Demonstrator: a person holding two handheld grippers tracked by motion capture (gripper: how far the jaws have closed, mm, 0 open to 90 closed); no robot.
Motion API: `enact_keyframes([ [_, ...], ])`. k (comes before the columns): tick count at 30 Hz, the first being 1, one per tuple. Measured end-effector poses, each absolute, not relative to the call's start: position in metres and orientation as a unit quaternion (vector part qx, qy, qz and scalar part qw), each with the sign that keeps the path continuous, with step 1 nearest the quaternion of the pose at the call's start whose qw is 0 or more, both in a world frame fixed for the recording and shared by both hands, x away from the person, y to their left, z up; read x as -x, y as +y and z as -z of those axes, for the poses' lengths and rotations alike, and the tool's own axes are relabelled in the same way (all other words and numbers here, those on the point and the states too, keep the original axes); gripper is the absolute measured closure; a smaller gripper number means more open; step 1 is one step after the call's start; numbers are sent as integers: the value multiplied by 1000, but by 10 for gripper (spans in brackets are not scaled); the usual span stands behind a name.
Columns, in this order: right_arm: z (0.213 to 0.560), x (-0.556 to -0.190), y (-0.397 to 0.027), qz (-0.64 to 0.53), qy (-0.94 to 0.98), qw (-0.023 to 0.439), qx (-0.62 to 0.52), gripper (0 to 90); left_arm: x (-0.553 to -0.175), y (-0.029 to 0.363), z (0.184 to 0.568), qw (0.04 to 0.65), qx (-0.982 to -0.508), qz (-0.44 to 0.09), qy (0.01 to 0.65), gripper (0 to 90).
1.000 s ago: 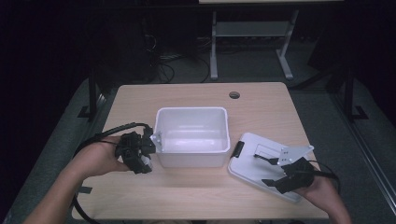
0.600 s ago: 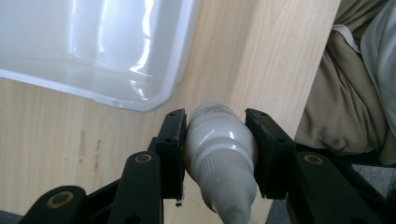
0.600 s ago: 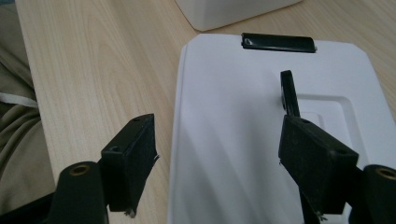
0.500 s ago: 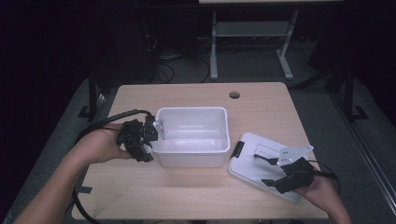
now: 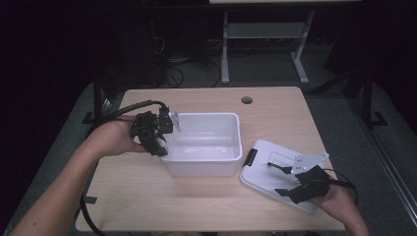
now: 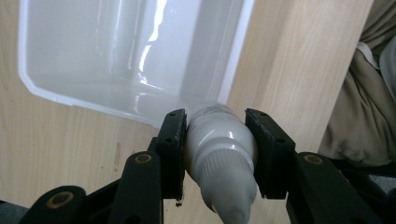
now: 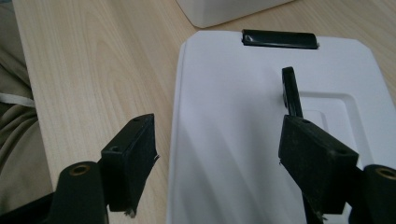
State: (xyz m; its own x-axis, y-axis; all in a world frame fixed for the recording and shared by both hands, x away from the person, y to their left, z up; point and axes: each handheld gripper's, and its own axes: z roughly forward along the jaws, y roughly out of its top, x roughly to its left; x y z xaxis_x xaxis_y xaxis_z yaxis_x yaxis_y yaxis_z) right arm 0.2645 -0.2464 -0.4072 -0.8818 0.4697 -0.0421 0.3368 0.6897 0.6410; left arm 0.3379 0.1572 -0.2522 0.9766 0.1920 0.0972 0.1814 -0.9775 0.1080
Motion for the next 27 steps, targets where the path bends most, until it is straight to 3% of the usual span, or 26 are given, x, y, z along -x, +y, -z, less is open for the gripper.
enact_keyframes([
  [27,410,-264,-247,-327,914,99,-219,269,-366,139,282,18,-993,-46,103,596],
])
